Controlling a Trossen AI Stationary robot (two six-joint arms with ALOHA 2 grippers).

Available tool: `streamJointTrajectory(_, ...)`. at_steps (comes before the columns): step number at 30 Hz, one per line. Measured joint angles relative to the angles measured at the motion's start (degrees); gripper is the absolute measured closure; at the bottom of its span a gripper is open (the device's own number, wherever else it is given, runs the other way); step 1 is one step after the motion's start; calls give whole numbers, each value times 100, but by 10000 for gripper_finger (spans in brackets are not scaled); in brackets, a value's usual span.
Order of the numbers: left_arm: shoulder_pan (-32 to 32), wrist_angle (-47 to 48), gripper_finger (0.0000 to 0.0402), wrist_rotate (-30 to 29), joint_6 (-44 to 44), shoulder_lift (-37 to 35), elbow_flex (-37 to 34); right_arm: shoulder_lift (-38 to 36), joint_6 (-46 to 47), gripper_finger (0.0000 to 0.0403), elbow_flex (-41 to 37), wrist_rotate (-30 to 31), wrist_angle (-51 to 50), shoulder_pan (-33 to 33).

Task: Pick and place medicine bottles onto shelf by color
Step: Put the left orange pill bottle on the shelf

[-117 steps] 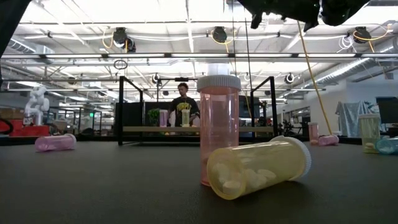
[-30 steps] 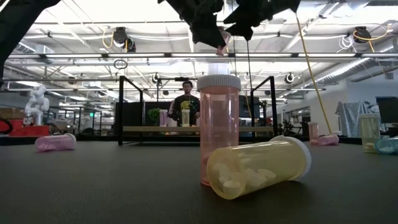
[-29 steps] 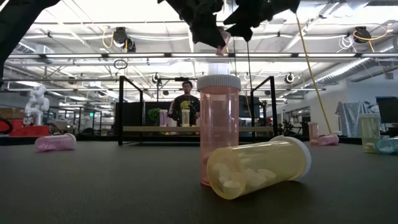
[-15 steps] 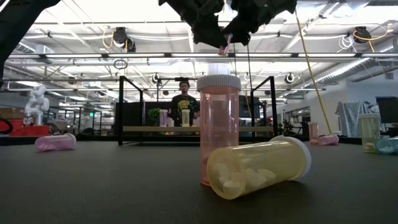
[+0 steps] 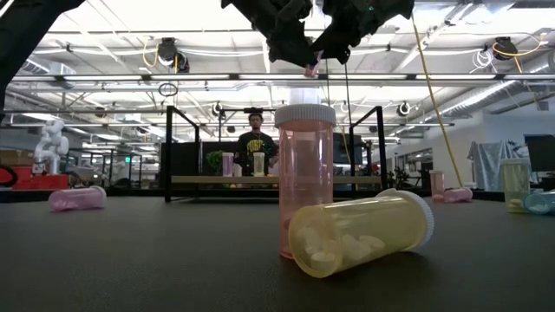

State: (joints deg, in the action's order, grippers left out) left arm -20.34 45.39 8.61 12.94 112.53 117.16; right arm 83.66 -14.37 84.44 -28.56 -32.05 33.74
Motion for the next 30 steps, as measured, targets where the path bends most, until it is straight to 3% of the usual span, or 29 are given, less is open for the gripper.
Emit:
streamJointTrajectory(7, 3, 12, 275, -2, -262, 0, 0, -2, 13, 280, 0, 5, 0, 0)
streamJointTrajectory(12, 17, 213, 208, -106, -359, 0, 4, -2, -17, 280, 0, 75, 15, 19)
streamJointTrajectory(19, -99, 1145, 108, -695, -597, -184, 104, 46, -341, 280, 1, 844, 297, 250)
streamJointTrajectory(24, -271, 1625, 66, -963, -558, -583, 146, 588, -143, 280, 2, 906, 930, 574)
streamJointTrajectory(30, -456, 1360, 55, -1757, -576, -1152, 157, 1363, -23, 280, 1, 945, 1070, 823)
